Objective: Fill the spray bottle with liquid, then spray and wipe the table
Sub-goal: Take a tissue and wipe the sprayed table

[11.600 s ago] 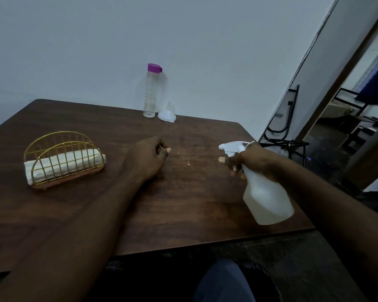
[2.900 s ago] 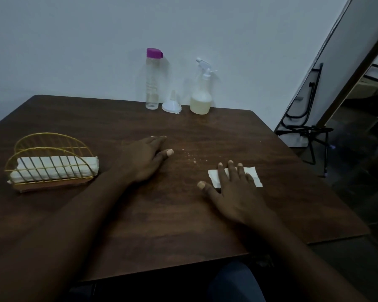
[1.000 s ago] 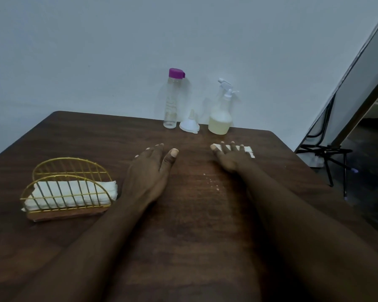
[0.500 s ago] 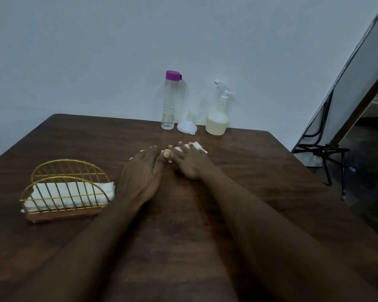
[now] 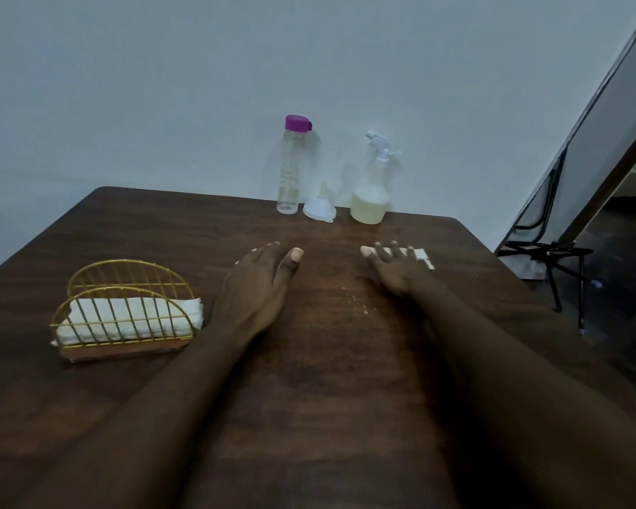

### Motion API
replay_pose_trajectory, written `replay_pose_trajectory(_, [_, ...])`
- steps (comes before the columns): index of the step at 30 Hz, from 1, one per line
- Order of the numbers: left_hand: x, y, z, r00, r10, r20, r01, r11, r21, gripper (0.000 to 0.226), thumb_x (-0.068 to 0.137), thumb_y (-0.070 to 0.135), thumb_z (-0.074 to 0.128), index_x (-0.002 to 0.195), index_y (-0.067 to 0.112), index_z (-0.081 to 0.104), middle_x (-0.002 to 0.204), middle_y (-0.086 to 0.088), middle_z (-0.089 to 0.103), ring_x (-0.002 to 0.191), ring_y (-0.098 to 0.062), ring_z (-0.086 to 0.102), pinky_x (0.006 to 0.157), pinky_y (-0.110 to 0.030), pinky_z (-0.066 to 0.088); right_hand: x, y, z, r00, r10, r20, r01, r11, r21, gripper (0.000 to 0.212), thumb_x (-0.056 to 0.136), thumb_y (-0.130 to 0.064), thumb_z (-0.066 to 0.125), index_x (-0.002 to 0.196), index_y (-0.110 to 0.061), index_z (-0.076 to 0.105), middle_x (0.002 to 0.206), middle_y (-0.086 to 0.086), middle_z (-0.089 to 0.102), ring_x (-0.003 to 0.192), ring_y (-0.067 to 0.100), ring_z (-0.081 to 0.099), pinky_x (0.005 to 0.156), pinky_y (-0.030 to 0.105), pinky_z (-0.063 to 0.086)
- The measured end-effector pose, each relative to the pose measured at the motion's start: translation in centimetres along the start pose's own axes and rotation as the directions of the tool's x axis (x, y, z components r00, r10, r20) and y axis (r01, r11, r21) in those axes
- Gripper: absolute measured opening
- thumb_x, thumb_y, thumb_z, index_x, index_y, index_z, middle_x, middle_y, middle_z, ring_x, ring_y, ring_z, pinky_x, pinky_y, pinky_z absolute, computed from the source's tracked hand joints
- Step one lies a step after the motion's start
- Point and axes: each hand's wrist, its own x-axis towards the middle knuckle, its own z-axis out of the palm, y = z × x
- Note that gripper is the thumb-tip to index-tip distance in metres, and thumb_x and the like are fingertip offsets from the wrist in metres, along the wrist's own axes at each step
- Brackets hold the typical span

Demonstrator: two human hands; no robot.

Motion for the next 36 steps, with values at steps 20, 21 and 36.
replay_pose_trajectory(20, [-0.8,0.2,-1.6,0.986,-0.036,-0.166,0.0,0.977,-0.211,0.082,0.099,0.075,0.024,0.151,0.019,0.054,0.154,-0.006,0.054,0.144,-0.025,0.047,0.119,-0.042,0.036,-8.6,-8.7,4.7,0.865,-0.502,-0.03,0.5,0.865,-0.038,0.063,0.103,-0.068,0.009,0.163,-0.048,0.011,0.175,-0.006,0.0,0.162,0.024,-0.005,0.127,0.049,0.0])
replay_pose_trajectory(21, [-0.9,0.2,-1.5,0.99,-0.029,-0.136,0.003,0.982,-0.189,0.088,0.096,0.079,0.019,0.151,0.02,0.054,0.154,-0.006,0.054,0.143,-0.025,0.048,0.119,-0.044,0.036,-8.1,-6.9,4.3,0.89,-0.454,-0.033,0.453,0.891,-0.04,0.062,0.104,-0.068,0.008,0.163,-0.049,0.009,0.175,-0.006,0.0,0.162,0.024,-0.005,0.127,0.048,0.0])
replay_pose_trajectory(36, [-1.5,1.0,-1.3,0.994,-0.021,-0.11,-0.011,0.958,-0.285,0.096,0.091,0.087,0.014,0.154,0.025,0.051,0.156,-0.003,0.051,0.144,-0.022,0.045,0.118,-0.039,0.033,-7.3,4.4,2.5,1.0,0.004,-0.029,-0.003,0.999,0.038,0.074,0.098,-0.076,0.003,0.164,-0.044,0.004,0.175,-0.002,-0.006,0.161,0.032,-0.009,0.126,0.058,-0.002])
